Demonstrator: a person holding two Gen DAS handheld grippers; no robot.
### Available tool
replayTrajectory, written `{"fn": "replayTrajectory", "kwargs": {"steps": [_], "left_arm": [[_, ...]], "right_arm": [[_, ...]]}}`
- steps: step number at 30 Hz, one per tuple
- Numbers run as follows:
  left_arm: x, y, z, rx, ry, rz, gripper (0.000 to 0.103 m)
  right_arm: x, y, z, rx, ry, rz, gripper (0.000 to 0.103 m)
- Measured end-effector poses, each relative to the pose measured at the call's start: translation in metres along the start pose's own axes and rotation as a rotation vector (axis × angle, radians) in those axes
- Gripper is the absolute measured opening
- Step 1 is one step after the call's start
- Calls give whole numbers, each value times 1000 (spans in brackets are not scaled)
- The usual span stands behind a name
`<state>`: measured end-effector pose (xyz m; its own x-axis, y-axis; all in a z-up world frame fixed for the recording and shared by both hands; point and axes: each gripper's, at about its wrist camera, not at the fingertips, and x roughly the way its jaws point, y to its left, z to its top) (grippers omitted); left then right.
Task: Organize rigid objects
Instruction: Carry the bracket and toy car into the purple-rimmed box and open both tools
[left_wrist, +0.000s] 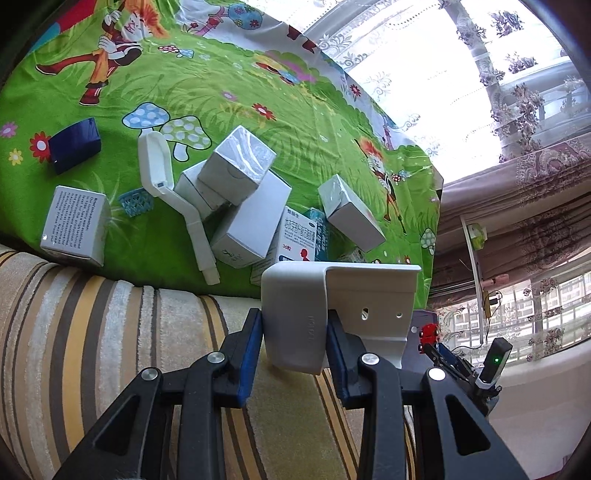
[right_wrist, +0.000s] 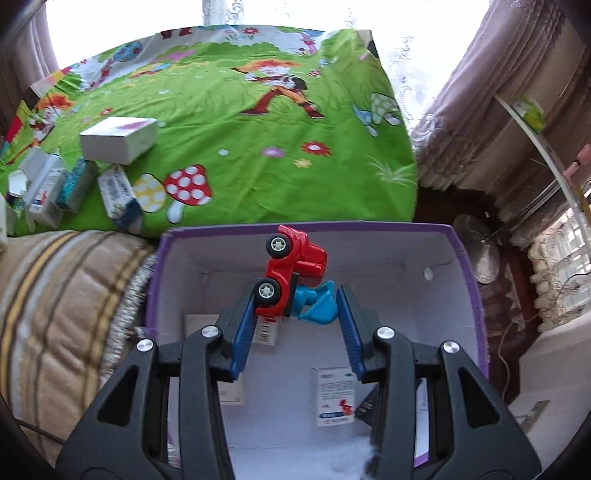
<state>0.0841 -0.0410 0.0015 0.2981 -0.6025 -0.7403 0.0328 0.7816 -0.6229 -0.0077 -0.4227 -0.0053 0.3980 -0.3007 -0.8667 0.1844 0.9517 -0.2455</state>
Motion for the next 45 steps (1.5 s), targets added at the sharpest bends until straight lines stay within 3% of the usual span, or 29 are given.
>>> {"fn": "replayTrajectory", "kwargs": {"steps": [5, 11, 16, 20, 28, 31, 36, 40, 43, 45], "left_arm": [[4, -11, -5, 22, 13, -4, 35], [7, -19, -9, 37, 22, -5, 35], [13, -28, -10, 56, 34, -6, 35], [19, -45, -11, 99, 46, -9, 35], [51, -107, -33, 256, 138, -46, 35], [64, -132, -48, 324, 180, -62, 35], [90, -169, -75, 423, 250, -61, 35], [110, -196, -100, 512, 312, -52, 35], [127, -210, -115, 550, 363, -45, 45], [133, -215, -122, 569, 382, -39, 61]], "right_arm": [[25, -10, -11, -78, 50, -172, 47], [46, 12, -18, -289, 89, -418, 47], [75, 38, -24, -442, 138, -501, 48], [68, 48, -26, -451, 94, -418, 75], [22, -25, -20, -100, 4, -261, 78], [9, -52, -33, 9, 3, -211, 78], [2, -86, -59, 138, 23, -203, 78], [4, -114, -68, 281, 27, -105, 78], [8, -120, -68, 330, 32, -41, 78], [10, -118, -65, 340, 23, -5, 78]]}}
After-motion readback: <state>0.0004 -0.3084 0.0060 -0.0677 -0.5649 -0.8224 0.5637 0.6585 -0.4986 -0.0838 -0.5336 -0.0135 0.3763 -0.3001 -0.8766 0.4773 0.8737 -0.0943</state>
